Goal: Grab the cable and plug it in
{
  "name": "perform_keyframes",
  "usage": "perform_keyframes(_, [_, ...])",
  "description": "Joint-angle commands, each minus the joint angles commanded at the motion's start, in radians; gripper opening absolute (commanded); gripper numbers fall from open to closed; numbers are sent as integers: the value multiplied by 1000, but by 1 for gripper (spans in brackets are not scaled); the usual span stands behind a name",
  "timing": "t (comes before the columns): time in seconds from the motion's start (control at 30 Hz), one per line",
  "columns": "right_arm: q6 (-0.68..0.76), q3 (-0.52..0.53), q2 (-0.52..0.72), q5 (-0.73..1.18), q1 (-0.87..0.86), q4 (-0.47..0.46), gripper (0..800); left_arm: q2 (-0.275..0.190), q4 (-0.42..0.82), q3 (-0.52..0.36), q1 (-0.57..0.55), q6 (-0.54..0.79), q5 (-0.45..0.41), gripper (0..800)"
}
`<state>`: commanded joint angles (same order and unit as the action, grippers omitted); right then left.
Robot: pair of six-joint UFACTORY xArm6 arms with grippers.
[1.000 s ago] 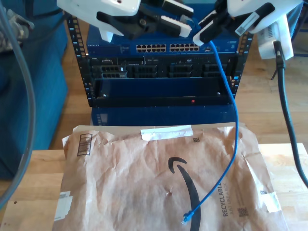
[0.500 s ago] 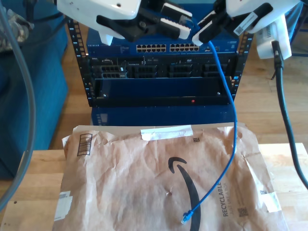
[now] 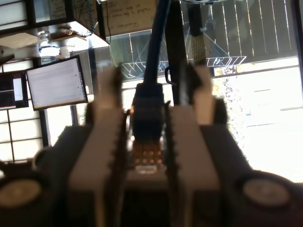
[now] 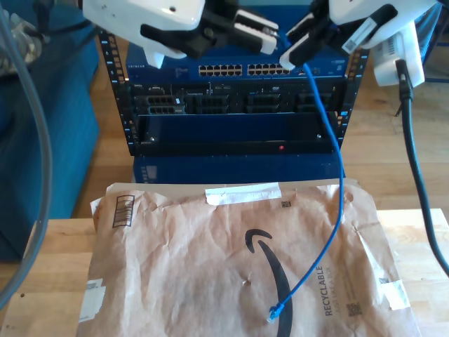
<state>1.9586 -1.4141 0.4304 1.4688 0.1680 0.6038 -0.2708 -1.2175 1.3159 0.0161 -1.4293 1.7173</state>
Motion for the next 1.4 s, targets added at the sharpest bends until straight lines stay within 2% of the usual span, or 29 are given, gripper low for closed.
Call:
perform_keyframes(0.2, [-72,-9,38,-74,-2,-23,793,2,-2,0,20,-14,11,3])
perform_keyframes(0.33, [-204,2,104,-87,-2,-28,793,6,-9,-2,26,-141,23,3])
perform_keyframes(0.53, [-359,21,170,-112,11,-21,796,34,-29,-3,49,-198,137,3])
perform_keyframes(0.63, [-365,25,178,-109,49,-23,794,43,-69,-3,52,-212,189,3])
perform_keyframes(0.77, [-367,41,204,-160,94,-28,796,87,-161,-2,114,-219,244,3])
perform_keyframes(0.9, [-451,112,278,-275,95,-25,794,137,-238,-2,164,-262,308,3])
perform_keyframes(1.07, [-456,244,371,-397,95,-23,794,167,-345,0,180,-321,381,3])
perform_keyframes(1.23, [-457,377,479,-563,98,-23,796,195,-348,2,178,-384,470,3])
perform_keyframes(1.4, [-479,405,509,-595,101,-23,796,216,-350,-3,178,-443,491,3])
